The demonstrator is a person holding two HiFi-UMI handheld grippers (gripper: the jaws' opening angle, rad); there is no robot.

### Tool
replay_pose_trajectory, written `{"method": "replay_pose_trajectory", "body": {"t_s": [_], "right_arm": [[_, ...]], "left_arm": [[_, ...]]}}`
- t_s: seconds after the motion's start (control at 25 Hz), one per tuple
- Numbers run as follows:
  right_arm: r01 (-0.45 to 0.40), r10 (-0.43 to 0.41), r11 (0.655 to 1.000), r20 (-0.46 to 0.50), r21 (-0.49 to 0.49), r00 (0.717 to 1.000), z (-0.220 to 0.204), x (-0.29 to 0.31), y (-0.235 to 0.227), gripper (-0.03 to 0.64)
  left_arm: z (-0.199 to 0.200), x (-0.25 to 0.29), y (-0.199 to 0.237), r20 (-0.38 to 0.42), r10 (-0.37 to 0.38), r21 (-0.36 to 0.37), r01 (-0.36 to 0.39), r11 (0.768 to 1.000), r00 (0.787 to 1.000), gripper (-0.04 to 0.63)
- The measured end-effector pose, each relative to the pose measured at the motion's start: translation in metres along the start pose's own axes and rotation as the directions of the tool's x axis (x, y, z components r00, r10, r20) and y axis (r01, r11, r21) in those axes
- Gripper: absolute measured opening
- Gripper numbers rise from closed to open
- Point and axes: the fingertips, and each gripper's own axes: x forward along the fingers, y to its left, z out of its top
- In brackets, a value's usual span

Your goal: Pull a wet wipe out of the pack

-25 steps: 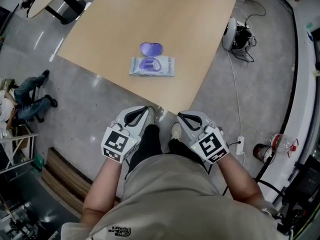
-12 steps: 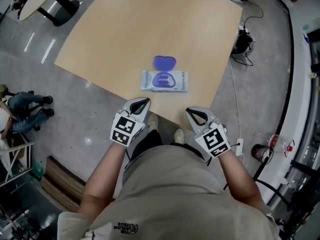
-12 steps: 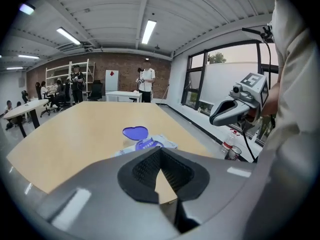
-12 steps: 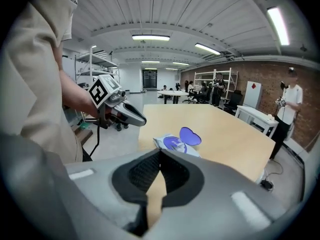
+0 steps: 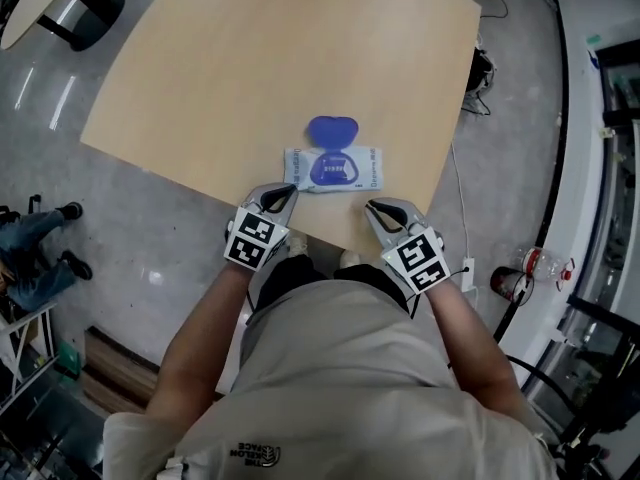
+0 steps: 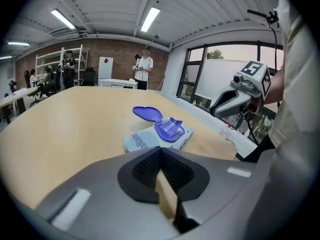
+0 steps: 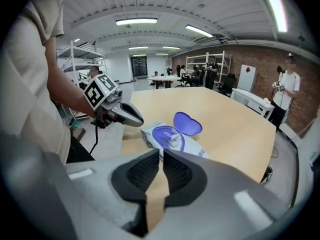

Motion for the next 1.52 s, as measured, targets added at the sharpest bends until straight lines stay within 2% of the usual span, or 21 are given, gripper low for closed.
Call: {"method": "replay_pose_trajectory", "body": {"t_s": [0.36,0.6,1.04,1.52], "right_arm": [[0.051,-0.047,0.996,-0.059,0.069,0.997,-0.002,0.048,-0.030,0.023],[0.048,-0.038,0.992,-0.085,0.120,0.996,-0.005,0.072,-0.040,0.054],[0.036,-0.019,0.985,-0.099,0.171,0.995,-0.002,0.098,-0.047,0.060],[0.038,-0.017,0.986,-0.131,0.162,0.991,-0.009,0.113,-0.045,0.046]], "left_arm": [[-0.016,0.032,0.024,-0.057,-0.071,0.016,0.072,0.997,0.996,0.006],[-0.021,0.039,0.027,-0.073,-0.113,0.029,0.115,0.993,0.991,0.006],[-0.025,0.046,0.024,-0.138,-0.110,0.091,0.123,0.988,0.984,0.006],[-0.029,0.050,0.026,-0.166,-0.099,0.104,0.117,0.988,0.981,0.006]]}}
